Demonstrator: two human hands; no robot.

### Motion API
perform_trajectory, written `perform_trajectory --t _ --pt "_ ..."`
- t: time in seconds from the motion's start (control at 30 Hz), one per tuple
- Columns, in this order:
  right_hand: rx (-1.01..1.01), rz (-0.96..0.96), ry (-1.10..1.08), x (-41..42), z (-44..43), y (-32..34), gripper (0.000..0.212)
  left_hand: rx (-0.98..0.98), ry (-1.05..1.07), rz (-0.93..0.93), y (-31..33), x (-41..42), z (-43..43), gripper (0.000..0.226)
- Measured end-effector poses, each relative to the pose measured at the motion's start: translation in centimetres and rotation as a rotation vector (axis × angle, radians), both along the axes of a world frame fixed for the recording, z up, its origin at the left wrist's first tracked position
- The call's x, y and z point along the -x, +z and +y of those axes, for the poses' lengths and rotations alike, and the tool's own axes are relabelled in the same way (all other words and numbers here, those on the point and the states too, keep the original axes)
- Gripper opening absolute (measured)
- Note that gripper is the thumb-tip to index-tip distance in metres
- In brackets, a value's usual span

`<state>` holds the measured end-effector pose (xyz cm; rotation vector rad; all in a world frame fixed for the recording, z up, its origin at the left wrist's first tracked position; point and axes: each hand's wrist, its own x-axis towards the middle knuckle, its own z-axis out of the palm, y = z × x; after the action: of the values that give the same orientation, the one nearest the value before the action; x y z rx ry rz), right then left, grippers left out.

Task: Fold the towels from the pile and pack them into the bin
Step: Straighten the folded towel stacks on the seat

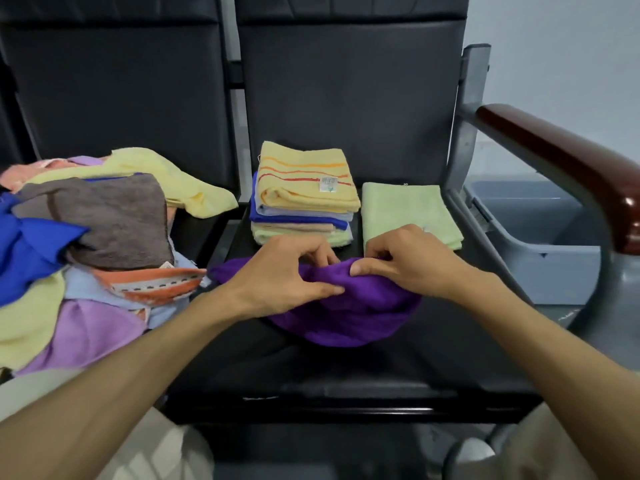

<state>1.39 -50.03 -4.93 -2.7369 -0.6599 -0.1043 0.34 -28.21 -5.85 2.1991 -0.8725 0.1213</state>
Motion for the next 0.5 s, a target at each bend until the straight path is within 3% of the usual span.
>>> perform_trajectory --t 0.13,0.33,0.5 --pt "-0.002 -0.003 -0.023 -0.2 -0.3 -0.4 0.074 -0.176 0.119 -0.112 0.4 -0.9 1.5 0.025" --pt "-0.134 0.113 0.027 -1.1 -1.9 -0.5 0.056 -0.457 0.274 -0.137 0.9 -1.8 2.8 0.026" --pt "-0.109 0.032 -0.077 -2.5 -3.7 -1.0 0.038 -0.187 0.198 0.159 0.7 -2.1 3.4 0.033"
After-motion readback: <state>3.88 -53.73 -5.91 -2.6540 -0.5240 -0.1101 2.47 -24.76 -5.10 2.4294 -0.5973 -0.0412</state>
